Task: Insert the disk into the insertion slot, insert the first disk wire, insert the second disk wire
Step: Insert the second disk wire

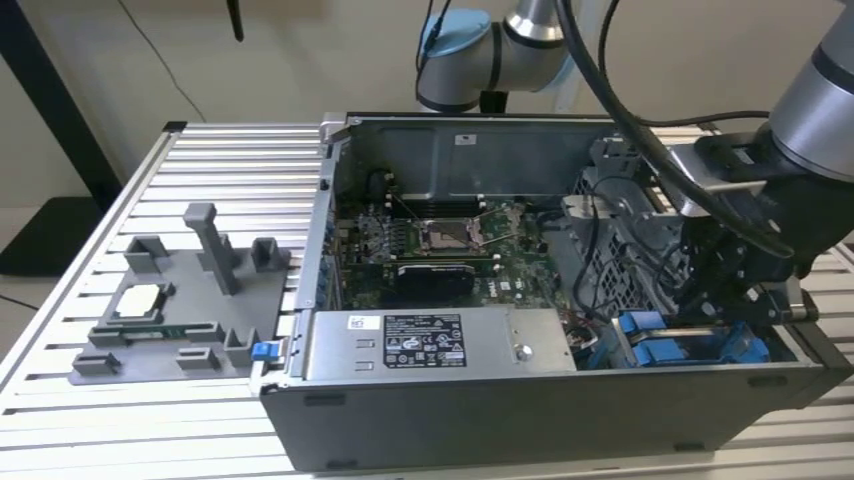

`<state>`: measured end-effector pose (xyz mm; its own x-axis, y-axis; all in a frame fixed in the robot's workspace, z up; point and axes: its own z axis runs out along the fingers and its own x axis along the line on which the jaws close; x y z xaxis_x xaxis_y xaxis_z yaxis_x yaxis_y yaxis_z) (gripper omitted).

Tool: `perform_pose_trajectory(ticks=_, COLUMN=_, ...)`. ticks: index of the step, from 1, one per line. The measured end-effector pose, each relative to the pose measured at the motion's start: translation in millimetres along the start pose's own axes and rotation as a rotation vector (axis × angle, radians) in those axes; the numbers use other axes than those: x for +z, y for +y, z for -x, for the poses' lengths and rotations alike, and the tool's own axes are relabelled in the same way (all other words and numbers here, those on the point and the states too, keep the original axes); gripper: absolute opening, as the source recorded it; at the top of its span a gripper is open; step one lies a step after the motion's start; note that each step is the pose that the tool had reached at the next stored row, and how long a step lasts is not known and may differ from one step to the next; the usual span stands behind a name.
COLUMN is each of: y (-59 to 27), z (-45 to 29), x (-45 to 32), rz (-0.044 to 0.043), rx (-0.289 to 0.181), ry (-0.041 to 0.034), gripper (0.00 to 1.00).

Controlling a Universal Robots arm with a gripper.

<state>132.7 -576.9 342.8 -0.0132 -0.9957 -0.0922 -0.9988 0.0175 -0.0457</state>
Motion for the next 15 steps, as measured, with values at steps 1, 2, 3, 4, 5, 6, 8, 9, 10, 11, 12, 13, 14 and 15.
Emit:
perform_pose_trajectory(ticks=1, y=-0.1, z=0.4, x=-3.9, rz=0.0, rx=0.0, ry=-0.0005, gripper=1.0)
perform_pose_trajectory(ticks=2, y=-0.2, z=0.7, x=-8.1, rz=0.0, rx=0.0, ry=-0.0007, gripper=1.0)
perform_pose_trajectory(ticks=3, y=-0.5, z=1.2, x=-13.1, rz=0.0, rx=0.0, ry=-0.0003, gripper=1.0)
perform_pose_trajectory(ticks=4, y=-0.6, z=1.5, x=-16.2, rz=0.0, rx=0.0, ry=-0.0002, gripper=1.0)
perform_pose_trajectory(ticks=5, y=-0.7, z=1.7, x=-19.1, rz=0.0, rx=0.0, ry=-0.0003, gripper=1.0)
perform_pose_trajectory(ticks=6, y=-0.9, z=2.1, x=-22.5, rz=0.0, rx=0.0, ry=0.0, gripper=1.0)
perform_pose_trajectory(ticks=8, y=-1.1, z=2.6, x=-27.8, rz=0.0, rx=0.0, ry=-0.0003, gripper=1.0)
perform_pose_trajectory(ticks=9, y=-1.3, z=2.8, x=-30.4, rz=0.0, rx=0.0, ry=-0.0001, gripper=1.0)
perform_pose_trajectory(ticks=10, y=-1.4, z=3.0, x=-32.6, rz=0.0, rx=0.0, ry=-0.0002, gripper=1.0)
perform_pose_trajectory(ticks=11, y=-1.5, z=3.2, x=-34.9, rz=0.0, rx=0.0, ry=-0.0001, gripper=1.0)
perform_pose_trajectory(ticks=12, y=-1.5, z=3.4, x=-37.0, rz=0.0, rx=0.0, ry=-0.0003, gripper=1.0)
perform_pose_trajectory(ticks=13, y=-1.7, z=3.6, x=-39.2, rz=0.0, rx=0.0, ry=-0.0003, gripper=1.0)
perform_pose_trajectory(ticks=14, y=-1.9, z=3.9, x=-41.7, rz=0.0, rx=0.0, ry=-0.0002, gripper=1.0)
perform_pose_trajectory(ticks=15, y=-2.0, z=4.0, x=-43.7, rz=0.0, rx=0.0, ry=-0.0002, gripper=1.0)
